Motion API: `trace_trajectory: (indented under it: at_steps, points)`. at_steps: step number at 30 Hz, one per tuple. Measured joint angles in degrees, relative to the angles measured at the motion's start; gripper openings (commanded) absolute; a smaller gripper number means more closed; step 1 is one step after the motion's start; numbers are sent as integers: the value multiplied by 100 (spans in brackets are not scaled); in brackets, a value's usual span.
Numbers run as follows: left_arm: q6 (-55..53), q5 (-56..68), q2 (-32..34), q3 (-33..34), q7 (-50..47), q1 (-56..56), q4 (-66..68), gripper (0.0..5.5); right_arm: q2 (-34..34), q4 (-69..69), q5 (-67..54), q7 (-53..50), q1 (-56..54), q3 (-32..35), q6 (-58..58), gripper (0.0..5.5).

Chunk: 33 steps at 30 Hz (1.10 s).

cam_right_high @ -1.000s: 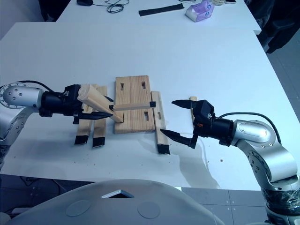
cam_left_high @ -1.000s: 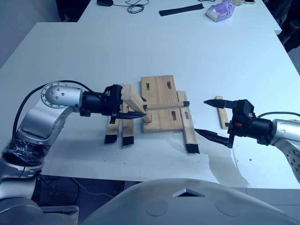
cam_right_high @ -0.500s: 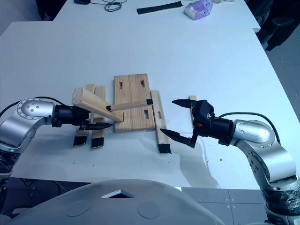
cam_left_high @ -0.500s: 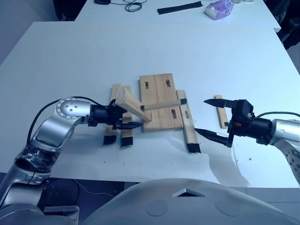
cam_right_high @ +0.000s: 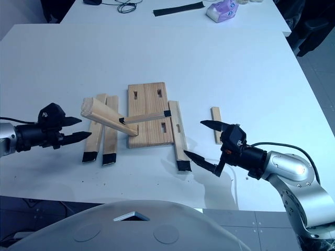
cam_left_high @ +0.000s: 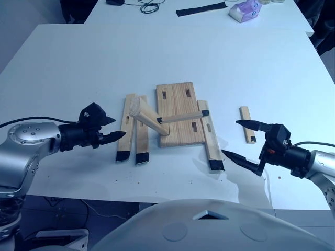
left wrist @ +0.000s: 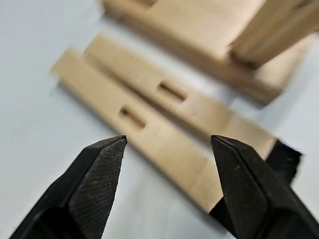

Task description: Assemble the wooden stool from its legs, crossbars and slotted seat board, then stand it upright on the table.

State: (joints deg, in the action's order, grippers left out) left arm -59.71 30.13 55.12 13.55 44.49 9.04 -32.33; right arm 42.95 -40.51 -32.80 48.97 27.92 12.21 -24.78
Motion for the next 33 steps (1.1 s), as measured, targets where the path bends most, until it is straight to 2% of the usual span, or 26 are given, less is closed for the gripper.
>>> trace_trajectory:
  at_steps: [5, 10, 15, 23, 29, 33]
  points:
    - [-1975, 380, -1180, 220, -1127, -276, -626, 314, -4, -10, 33, -51, -111, -37, 5, 540]
    - [-2753, 345, -1954, 306, -1739, -428, -838, 314, 11, 10, 33, -34, -240, -95, 4, 540]
    - [-2604, 153, -1977, 183, -1961, -276, -697, 314, 23, 43, 33, -23, -253, -104, 4, 540]
    - [-1450, -60, -1606, -276, -1796, 178, -198, 314, 4, 42, 51, -56, -262, -182, 5, 540]
    - [-965, -237, -1277, -388, -1719, -145, 497, 314, -50, 36, 153, -153, -187, -271, 16, 540]
    - [-768, -416, -1280, -580, -1742, -323, 706, 314, -95, 38, 173, -193, -217, -324, 21, 540]
